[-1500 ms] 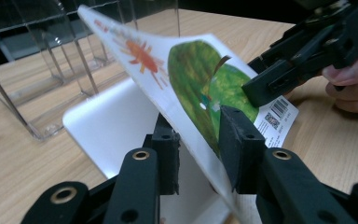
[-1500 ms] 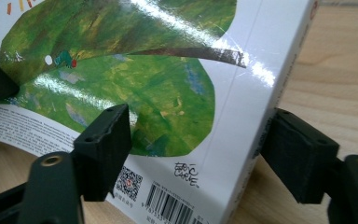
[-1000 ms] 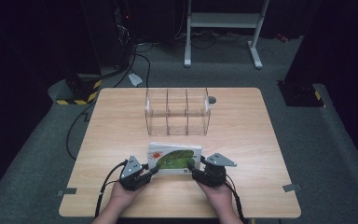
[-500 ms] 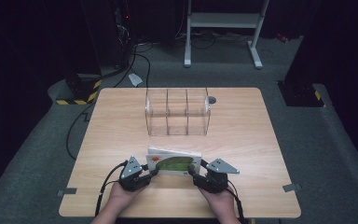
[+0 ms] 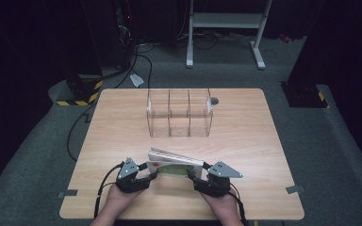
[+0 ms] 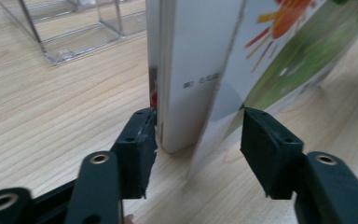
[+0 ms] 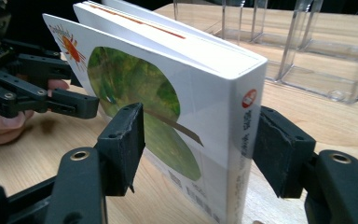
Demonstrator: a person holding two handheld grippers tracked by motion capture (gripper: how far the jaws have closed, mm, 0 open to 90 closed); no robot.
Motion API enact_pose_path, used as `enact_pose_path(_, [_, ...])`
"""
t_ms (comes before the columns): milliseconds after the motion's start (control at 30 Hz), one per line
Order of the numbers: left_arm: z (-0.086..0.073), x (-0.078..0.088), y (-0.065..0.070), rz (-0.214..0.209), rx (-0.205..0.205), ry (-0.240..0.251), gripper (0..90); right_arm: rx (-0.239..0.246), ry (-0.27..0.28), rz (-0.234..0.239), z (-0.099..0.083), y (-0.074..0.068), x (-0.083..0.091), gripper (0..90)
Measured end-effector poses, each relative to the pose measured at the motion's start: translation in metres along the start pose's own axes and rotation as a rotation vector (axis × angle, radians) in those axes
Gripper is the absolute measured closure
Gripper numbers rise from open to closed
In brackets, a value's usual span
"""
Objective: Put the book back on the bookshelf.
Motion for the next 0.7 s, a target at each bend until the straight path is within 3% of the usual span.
enact_pose_path(133, [-0.001,-0.001,-0.002,0.014,-0.007,-0.007,40.2,-0.018,-0.017,0.036,0.002,0.003,-0.002,35.3])
enact_pose_path(267, [-0.002,-0.003,-0.003,0.032,-0.007,-0.023,38.0,-0.013,-0.017,0.033,0.004,0.003,-0.003,33.5])
enact_pose_path(500, [-0.005,0.002,-0.012,0.083,0.03,-0.024,37.6,0.044,0.005,0.039,0.013,0.004,-0.007,34.3])
enact_pose_path(700, [-0.009,0.007,-0.016,0.133,0.024,-0.033,37.0,0.052,0.011,0.073,0.016,0.005,-0.009,37.8])
Point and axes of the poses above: each handheld gripper's, and its own axes: x roughly backward along the jaws, z roughly out of its top, y roughly to its right, the point moved 2 cm from there along -x, roughly forward along the jaws, and after that the axes turned 6 degrees about -y, right-handed, at the moved point
